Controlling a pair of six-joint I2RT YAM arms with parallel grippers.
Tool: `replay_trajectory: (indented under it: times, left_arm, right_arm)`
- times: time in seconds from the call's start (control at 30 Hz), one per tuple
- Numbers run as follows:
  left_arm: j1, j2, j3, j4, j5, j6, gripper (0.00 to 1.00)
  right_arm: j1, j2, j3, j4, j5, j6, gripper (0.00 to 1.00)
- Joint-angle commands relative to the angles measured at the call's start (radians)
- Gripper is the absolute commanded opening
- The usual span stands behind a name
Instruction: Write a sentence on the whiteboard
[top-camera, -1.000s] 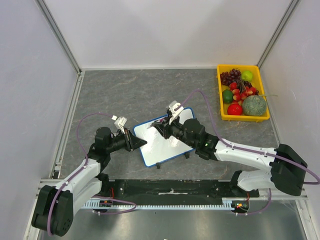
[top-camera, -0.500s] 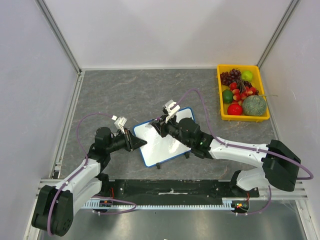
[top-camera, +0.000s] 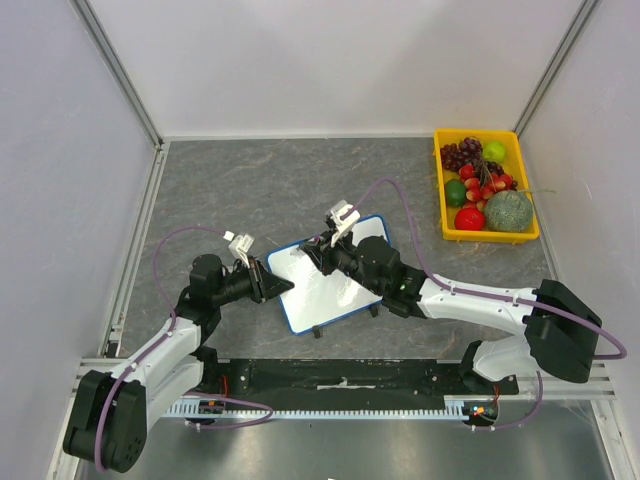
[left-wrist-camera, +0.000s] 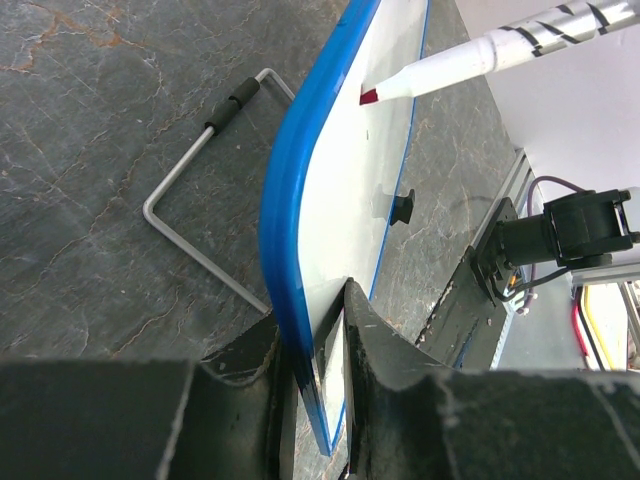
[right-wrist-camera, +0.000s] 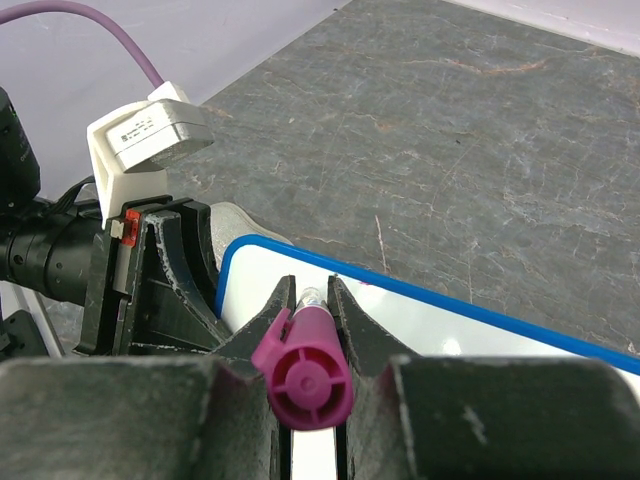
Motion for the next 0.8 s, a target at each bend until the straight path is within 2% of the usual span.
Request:
replay_trajectory:
  times: [0.0, 0.77]
  left_arm:
    - [0.003, -0.004, -0.007, 0.004, -0.046, 0.08, 0.02]
    - [0.005, -0.006, -0.008, 0.007, -0.043, 0.082, 0.02]
  right_arm:
    - [0.005, -0.017, -0.023, 0.003, 0.002, 0.005, 0.0]
    - [0.047, -0.074, -0.066, -0.049, -0.02, 0.018, 0.0]
